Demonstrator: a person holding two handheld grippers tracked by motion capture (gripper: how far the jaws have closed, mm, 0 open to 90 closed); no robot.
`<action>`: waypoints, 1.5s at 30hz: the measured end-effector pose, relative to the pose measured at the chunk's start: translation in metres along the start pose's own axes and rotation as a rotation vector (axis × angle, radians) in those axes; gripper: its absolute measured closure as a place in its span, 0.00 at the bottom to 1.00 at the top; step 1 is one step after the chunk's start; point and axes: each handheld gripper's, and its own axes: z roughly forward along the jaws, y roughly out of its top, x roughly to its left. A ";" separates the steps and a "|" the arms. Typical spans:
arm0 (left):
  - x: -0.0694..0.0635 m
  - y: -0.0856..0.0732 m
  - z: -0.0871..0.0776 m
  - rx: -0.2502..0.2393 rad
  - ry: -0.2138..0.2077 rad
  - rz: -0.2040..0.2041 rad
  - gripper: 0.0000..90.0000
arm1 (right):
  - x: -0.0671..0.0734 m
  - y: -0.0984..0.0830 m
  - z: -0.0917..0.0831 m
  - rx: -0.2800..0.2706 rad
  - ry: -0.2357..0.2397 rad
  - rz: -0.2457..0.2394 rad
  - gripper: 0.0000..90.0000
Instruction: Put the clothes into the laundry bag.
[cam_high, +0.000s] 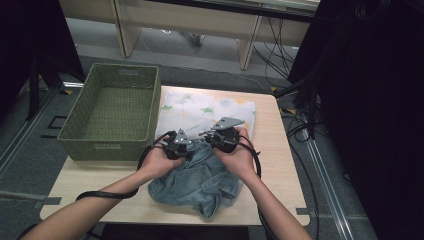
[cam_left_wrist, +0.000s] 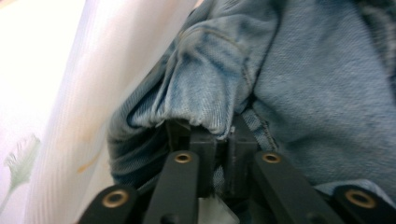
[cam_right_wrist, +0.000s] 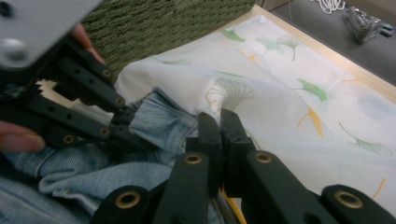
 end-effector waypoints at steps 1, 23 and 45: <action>-0.002 0.001 -0.002 -0.015 -0.001 0.002 0.94 | 0.000 0.000 0.000 -0.002 -0.002 0.003 1.00; -0.009 0.006 0.029 -0.045 -0.033 0.036 0.94 | 0.001 0.006 -0.008 -0.056 0.015 0.060 1.00; -0.050 0.012 -0.053 -0.173 -0.175 0.103 0.39 | -0.009 0.002 -0.005 -0.031 -0.015 0.048 1.00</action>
